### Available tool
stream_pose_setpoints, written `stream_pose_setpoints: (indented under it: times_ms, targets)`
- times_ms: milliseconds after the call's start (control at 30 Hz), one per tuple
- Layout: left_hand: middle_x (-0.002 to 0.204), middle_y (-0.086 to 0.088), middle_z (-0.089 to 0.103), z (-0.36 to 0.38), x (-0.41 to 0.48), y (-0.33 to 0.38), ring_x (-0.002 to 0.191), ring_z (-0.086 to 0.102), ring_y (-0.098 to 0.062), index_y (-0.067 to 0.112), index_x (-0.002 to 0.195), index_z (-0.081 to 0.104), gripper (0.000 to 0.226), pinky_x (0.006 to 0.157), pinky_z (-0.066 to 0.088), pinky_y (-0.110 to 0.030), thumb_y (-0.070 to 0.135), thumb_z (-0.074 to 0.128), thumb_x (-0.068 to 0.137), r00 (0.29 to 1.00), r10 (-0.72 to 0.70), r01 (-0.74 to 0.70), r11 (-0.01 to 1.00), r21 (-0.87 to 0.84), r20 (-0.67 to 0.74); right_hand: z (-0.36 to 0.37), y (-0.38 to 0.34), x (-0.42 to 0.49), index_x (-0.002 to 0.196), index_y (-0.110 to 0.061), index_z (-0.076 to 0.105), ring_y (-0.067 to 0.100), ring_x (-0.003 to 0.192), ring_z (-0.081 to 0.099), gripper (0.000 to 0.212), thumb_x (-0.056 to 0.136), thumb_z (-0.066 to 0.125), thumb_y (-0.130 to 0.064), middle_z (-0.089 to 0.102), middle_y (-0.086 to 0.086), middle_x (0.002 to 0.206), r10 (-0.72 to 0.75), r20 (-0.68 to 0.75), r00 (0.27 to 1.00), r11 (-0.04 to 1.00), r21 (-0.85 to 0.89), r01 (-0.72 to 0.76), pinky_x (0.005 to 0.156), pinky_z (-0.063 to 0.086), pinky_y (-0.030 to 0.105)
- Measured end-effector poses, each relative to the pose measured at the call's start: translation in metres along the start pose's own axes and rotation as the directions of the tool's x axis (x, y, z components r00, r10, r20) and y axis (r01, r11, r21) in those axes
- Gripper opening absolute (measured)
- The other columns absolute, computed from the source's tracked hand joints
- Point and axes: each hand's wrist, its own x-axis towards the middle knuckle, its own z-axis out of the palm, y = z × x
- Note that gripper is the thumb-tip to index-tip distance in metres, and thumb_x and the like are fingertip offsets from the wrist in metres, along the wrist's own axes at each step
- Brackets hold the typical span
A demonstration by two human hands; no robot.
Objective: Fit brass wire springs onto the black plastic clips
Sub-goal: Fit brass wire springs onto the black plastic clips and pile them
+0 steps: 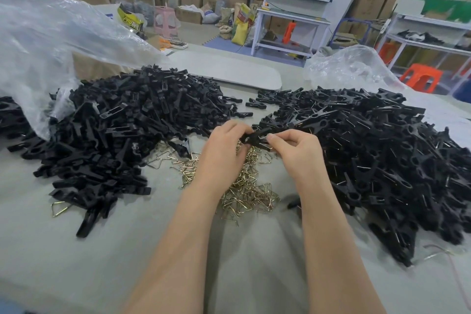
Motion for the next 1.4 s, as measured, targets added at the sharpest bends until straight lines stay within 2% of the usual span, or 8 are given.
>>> stream_pose_setpoints:
  times_ms: [267, 367, 467, 1000, 1133, 1200, 1333, 1400]
  targets:
    - [0.094, 0.013, 0.056, -0.008, 0.000, 0.005, 0.089, 0.052, -0.006, 0.023, 0.101, 0.065, 0.019, 0.084, 0.042, -0.017, 0.014, 0.069, 0.084, 0.996, 0.017, -0.005, 0.990, -0.138, 0.086, -0.008, 0.003, 0.003, 0.070, -0.016, 0.065, 0.009, 0.057, 0.047, 0.015, 0.085, 0.068, -0.017, 0.056, -0.007, 0.056, 0.106, 0.142, 0.984, 0.982, 0.140, -0.126, 0.057, 0.039, 0.022]
    - [0.082, 0.013, 0.058, -0.017, 0.000, 0.010, 0.075, 0.054, 0.000, 0.031, 0.092, 0.065, 0.021, 0.077, 0.048, -0.014, 0.016, 0.074, 0.080, 0.973, -0.052, 0.144, 0.898, -0.417, 0.225, -0.016, 0.006, 0.002, 0.087, -0.011, 0.063, 0.010, 0.057, 0.050, 0.025, 0.076, 0.067, -0.033, 0.058, 0.000, 0.068, 0.287, 0.502, 0.816, 0.760, 0.399, -0.513, 0.055, 0.045, 0.021]
    - [0.084, 0.008, 0.063, -0.020, -0.002, 0.016, 0.081, 0.058, -0.003, 0.027, 0.095, 0.067, 0.023, 0.080, 0.049, -0.017, 0.012, 0.074, 0.079, 0.953, -0.039, 0.203, 0.818, -0.538, 0.301, -0.011, 0.010, -0.003, 0.091, -0.011, 0.068, 0.009, 0.049, 0.049, 0.056, 0.072, 0.055, -0.063, 0.060, -0.001, 0.063, 0.148, 0.763, 0.630, 0.657, 0.400, -0.639, 0.052, 0.043, 0.019]
    - [0.114, 0.003, 0.066, -0.032, -0.003, 0.024, 0.110, 0.058, -0.008, 0.016, 0.119, 0.061, 0.039, 0.105, 0.041, -0.035, 0.012, 0.071, 0.082, 0.922, -0.006, 0.238, 0.798, -0.553, 0.388, 0.016, 0.016, -0.004, 0.070, -0.013, 0.073, 0.000, 0.031, 0.026, 0.035, 0.063, 0.073, -0.047, 0.032, -0.013, 0.036, 0.030, 0.744, 0.667, 0.549, 0.546, -0.633, 0.035, 0.027, 0.013]
    - [0.106, 0.006, 0.069, -0.032, -0.003, 0.023, 0.098, 0.063, -0.005, 0.023, 0.111, 0.065, 0.030, 0.098, 0.046, -0.033, 0.016, 0.071, 0.083, 0.927, -0.040, 0.260, 0.784, -0.563, 0.373, 0.008, 0.020, -0.001, 0.101, -0.008, 0.066, 0.002, 0.037, 0.038, 0.069, 0.065, 0.068, -0.068, 0.051, -0.007, 0.052, 0.027, 0.815, 0.579, 0.536, 0.477, -0.697, 0.039, 0.036, 0.015]
    - [0.100, 0.012, 0.067, -0.028, -0.002, 0.018, 0.096, 0.058, 0.001, 0.030, 0.107, 0.066, 0.025, 0.092, 0.043, -0.029, 0.025, 0.072, 0.082, 0.934, -0.082, 0.242, 0.863, -0.444, 0.349, 0.000, 0.019, 0.001, 0.104, -0.007, 0.060, 0.009, 0.044, 0.047, 0.084, 0.060, 0.061, -0.079, 0.063, 0.004, 0.067, 0.206, 0.761, 0.615, 0.663, 0.354, -0.660, 0.044, 0.042, 0.019]
    - [0.116, 0.011, 0.052, -0.017, -0.003, 0.010, 0.111, 0.048, -0.006, 0.034, 0.119, 0.059, 0.038, 0.102, 0.038, -0.034, 0.033, 0.070, 0.082, 0.913, -0.122, 0.217, 0.953, -0.210, 0.389, -0.002, 0.007, 0.008, 0.098, -0.005, 0.065, 0.009, 0.052, 0.052, 0.036, 0.088, 0.063, -0.039, 0.062, 0.002, 0.068, 0.335, 0.513, 0.790, 0.885, 0.117, -0.451, 0.048, 0.043, 0.018]
    - [0.132, 0.008, 0.040, -0.016, 0.001, 0.009, 0.122, 0.040, -0.007, 0.033, 0.136, 0.045, 0.058, 0.107, 0.031, -0.033, 0.038, 0.069, 0.082, 0.937, -0.207, 0.281, 0.926, -0.253, 0.282, -0.004, -0.008, 0.022, 0.103, 0.001, 0.063, 0.007, 0.058, 0.056, 0.034, 0.090, 0.061, -0.031, 0.065, 0.004, 0.078, 0.273, 0.303, 0.913, 0.876, 0.315, -0.366, 0.052, 0.046, 0.017]
